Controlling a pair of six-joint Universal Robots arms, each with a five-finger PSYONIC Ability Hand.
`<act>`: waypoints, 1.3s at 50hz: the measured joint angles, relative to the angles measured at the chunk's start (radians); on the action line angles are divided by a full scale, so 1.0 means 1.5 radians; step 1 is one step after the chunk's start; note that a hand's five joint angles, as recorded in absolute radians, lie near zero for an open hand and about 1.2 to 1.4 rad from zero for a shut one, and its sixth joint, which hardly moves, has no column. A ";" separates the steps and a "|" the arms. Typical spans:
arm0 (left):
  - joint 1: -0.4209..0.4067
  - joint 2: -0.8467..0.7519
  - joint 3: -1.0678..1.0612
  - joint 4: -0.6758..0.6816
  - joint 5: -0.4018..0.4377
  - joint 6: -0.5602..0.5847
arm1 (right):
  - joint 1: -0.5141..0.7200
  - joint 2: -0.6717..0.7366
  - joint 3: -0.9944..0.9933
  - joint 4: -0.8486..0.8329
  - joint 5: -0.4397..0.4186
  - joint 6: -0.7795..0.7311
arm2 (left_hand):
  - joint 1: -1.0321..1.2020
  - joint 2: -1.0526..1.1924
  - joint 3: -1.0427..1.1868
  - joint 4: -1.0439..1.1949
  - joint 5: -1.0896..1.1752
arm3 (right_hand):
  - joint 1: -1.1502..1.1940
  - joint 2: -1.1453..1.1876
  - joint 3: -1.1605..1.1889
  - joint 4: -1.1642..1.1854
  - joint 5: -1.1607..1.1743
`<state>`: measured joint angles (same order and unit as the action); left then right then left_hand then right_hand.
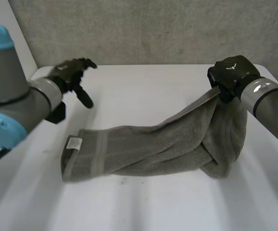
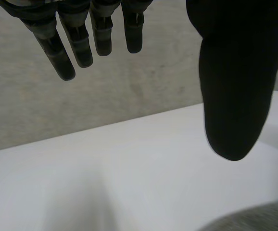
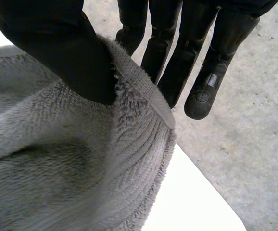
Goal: Fold the towel.
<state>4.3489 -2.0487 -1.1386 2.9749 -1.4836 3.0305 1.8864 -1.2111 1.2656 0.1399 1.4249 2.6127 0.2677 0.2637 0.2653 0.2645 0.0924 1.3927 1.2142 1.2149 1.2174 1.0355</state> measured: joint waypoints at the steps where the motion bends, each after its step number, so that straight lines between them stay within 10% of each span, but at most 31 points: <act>1: -0.006 0.001 -0.014 0.013 0.004 0.000 | 0.000 -0.008 0.011 -0.003 -0.001 0.001 | -0.002 -0.002 -0.002 -0.002 -0.003 | 0.000 0.000 0.000 0.000 0.000; 23: -0.103 -0.161 -0.025 0.157 0.044 0.002 | 0.001 -0.241 0.135 -0.033 -0.031 0.010 | 0.001 0.008 0.006 0.007 0.003 | 0.000 0.000 0.000 0.000 0.000; 33: -0.111 -0.188 -0.004 0.146 0.036 0.002 | -0.002 -0.300 0.159 -0.046 -0.034 0.010 | 0.547 0.545 0.543 0.544 0.542 | 0.000 0.000 0.000 0.000 0.000; 47: -0.085 -0.170 -0.038 0.022 0.036 0.049 | -0.007 -0.271 0.161 -0.063 -0.029 0.010 | 0.619 0.635 0.633 0.634 0.623 | 0.000 0.000 0.000 0.000 0.000; 65: -0.016 -0.071 0.037 0.074 -0.019 0.113 | 0.002 -0.043 0.041 -0.071 -0.022 0.005 | 0.623 0.636 0.634 0.635 0.626 | 0.000 0.000 0.000 0.000 0.000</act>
<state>4.3247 -2.1551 -1.0833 3.0858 -1.5114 3.2004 1.8902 -1.2753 1.3269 0.0330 1.3921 2.6208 1.2021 1.2181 1.2161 1.2170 1.0311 1.3931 1.2143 1.2149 1.2176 1.0360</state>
